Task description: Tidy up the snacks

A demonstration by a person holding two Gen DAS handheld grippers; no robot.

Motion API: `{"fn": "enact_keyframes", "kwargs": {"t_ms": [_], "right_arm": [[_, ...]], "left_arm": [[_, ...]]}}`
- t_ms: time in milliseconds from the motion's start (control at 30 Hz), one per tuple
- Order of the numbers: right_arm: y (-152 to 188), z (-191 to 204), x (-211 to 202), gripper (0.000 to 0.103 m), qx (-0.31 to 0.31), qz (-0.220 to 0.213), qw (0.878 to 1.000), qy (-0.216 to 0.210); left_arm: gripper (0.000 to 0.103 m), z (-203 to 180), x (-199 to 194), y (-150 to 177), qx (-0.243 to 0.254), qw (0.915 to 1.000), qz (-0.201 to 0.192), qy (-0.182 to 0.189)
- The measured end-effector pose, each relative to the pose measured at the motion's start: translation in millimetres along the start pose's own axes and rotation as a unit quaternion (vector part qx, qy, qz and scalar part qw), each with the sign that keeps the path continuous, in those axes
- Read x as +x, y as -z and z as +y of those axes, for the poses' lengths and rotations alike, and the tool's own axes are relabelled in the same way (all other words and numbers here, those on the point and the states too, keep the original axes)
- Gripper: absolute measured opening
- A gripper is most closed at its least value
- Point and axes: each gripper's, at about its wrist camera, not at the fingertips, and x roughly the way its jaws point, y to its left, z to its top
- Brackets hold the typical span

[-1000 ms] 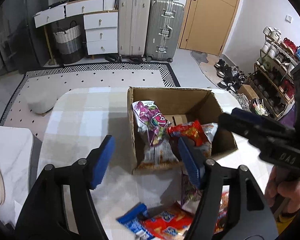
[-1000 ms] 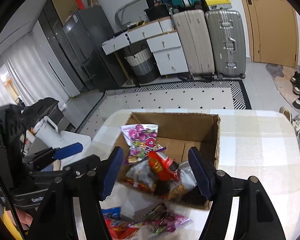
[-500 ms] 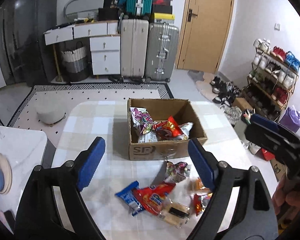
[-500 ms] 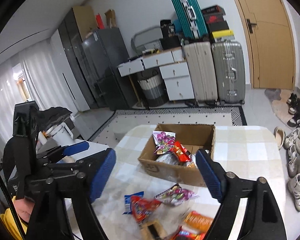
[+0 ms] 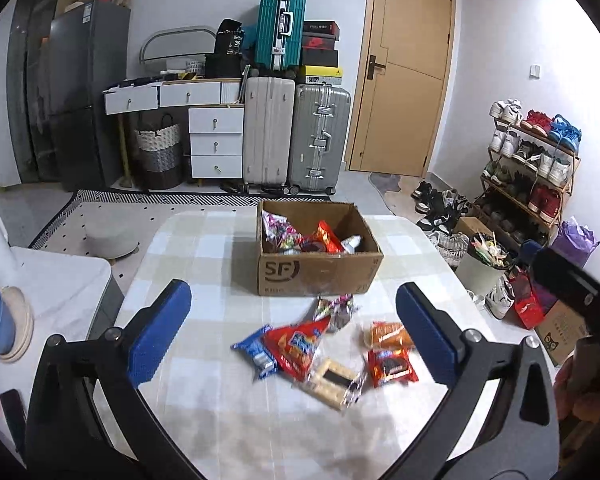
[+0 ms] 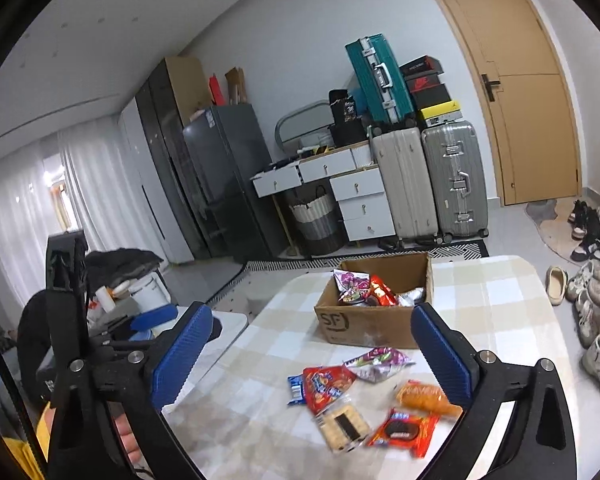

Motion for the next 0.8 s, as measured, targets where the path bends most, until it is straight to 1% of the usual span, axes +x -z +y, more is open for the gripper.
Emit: {"fn": "enact_keyframes", "kwargs": {"t_ms": [67,133,267,400,467,500,633,800], "right_arm": [[11.0,-0.8,-10.6,0.102,0.001,-0.009,1.0,0.009],[23.1,0.0,-17.1,0.102,-0.004,-0.01,1.0,0.02],[44.1,-5.0,-15.6,0.102,-0.013,0.004,0.999,0.029],[69.6,-20.1,-5.1,0.102,0.005,0.031,0.999,0.04],[80.9,-28.5,3.8,0.102,0.012,0.045,0.998,0.048],[85.7,-32.3,8.7,0.102,0.015,0.052,0.997,0.051],[108.3,-53.2,34.6,0.102,0.031,0.097,0.993,0.065],[128.3,-70.7,61.1,0.102,0.042,0.14,0.987,0.069]], "left_arm": [[0.102,1.4,-5.9,12.9,0.004,1.0,-0.001,0.006],[0.102,2.9,-8.9,28.1,0.007,1.0,-0.003,0.001],[0.102,6.3,-8.3,54.7,0.006,1.0,0.006,0.0],[0.102,7.6,16.6,81.3,0.012,0.9994,0.032,0.003],[0.102,8.8,33.2,96.9,0.014,0.9985,0.053,0.006],[0.102,8.1,45.1,98.6,0.015,0.998,0.06,0.006],[0.102,0.0,86.1,122.2,0.026,0.9945,0.1,0.015],[0.102,-11.5,123.2,137.5,0.041,0.9911,0.125,0.02]]}}
